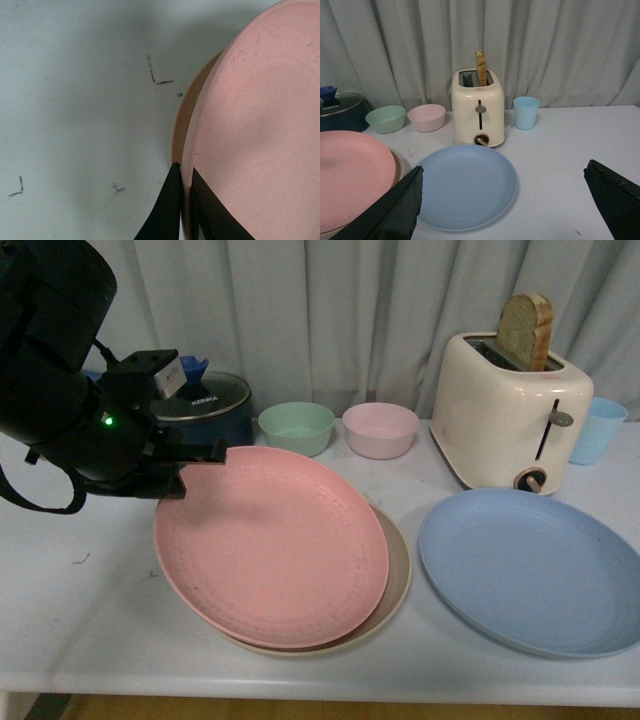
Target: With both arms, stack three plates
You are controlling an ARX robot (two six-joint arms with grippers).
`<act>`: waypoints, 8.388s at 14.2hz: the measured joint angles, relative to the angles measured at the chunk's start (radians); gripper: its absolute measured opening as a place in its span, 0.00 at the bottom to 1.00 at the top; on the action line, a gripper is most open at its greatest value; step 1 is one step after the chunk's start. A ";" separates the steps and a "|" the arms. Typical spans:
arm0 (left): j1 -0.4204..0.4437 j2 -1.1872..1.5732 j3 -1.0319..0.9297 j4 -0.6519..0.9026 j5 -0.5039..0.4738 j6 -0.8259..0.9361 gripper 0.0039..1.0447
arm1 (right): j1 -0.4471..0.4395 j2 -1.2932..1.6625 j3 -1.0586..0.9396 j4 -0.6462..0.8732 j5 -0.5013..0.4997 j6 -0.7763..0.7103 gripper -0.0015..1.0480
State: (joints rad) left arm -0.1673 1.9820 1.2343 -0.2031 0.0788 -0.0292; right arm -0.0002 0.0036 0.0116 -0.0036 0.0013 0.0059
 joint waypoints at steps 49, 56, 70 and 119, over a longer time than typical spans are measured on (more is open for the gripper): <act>0.167 -1.780 -1.223 0.405 -0.079 0.030 0.01 | 0.000 0.000 0.000 0.000 -0.001 0.000 0.94; 0.167 -1.975 -1.223 0.203 -0.079 0.029 0.11 | 0.000 0.000 0.000 -0.001 0.000 0.000 0.94; 0.167 -1.975 -1.223 0.200 -0.079 0.029 0.94 | -0.193 1.871 0.850 0.174 -0.134 -0.068 0.94; 0.167 -1.975 -1.223 0.200 -0.079 0.030 0.94 | 0.341 2.108 1.066 0.266 -0.076 0.494 0.03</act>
State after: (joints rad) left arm -0.0002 0.0067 0.0116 -0.0036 0.0002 0.0006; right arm 0.3408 2.1120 1.0775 0.2626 -0.0742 0.4999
